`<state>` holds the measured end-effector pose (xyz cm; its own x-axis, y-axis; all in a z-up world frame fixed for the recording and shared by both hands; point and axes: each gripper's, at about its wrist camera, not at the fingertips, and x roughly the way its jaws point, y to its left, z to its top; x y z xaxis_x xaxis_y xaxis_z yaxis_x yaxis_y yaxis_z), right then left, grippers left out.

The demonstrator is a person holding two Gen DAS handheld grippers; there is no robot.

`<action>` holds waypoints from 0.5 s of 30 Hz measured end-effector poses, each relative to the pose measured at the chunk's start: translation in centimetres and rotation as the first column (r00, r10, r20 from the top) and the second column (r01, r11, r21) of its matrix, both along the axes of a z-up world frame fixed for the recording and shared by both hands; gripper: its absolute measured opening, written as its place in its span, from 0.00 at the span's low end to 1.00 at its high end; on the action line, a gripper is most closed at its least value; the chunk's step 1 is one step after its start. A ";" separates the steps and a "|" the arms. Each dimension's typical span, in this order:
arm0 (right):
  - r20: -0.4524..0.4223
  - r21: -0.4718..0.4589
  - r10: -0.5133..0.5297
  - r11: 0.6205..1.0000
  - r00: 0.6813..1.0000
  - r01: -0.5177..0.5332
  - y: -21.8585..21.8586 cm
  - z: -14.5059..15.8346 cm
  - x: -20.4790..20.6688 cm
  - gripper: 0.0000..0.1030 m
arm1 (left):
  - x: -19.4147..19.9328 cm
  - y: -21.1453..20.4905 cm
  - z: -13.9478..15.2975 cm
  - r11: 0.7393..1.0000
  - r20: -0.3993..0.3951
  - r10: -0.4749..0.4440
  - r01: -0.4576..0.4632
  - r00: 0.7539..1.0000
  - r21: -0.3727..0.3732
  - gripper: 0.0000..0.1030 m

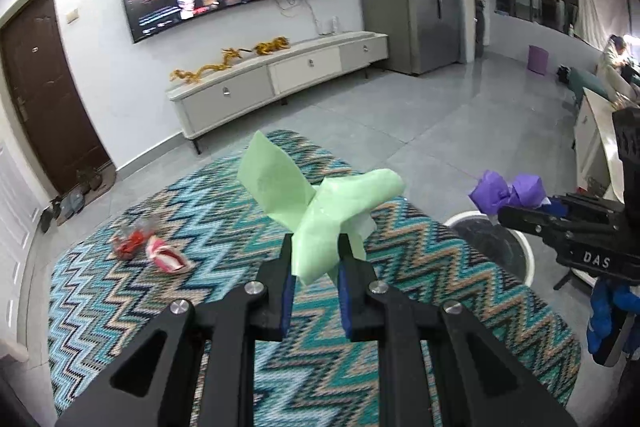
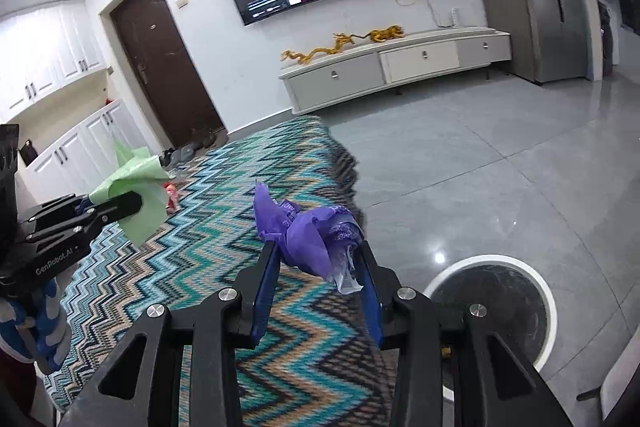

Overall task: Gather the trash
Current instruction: 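Carry both items to the bin and open both tools over it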

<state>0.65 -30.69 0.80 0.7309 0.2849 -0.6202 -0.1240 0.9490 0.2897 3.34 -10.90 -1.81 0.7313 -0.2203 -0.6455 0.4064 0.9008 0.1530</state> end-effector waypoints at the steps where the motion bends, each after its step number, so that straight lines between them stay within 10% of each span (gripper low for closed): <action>1: -0.001 0.000 -0.016 1.000 1.000 0.017 -0.8 -0.1 -0.1 0.35 | 0.1 -0.6 -0.1 1.000 -0.010 -0.016 0.016 1.000 -0.002 0.17; 15: -0.124 -0.004 -0.260 0.965 0.957 0.262 -11.5 -5.0 -1.0 0.35 | 4.1 -13.0 -3.5 0.976 -0.169 -0.218 0.212 0.961 -0.058 0.19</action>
<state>-0.39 -42.20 -4.25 0.6994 0.1024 -0.7073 0.1648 0.9399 0.2991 7.41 -23.91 -5.33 0.5417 -0.3878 -0.7457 0.6083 0.7932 0.0293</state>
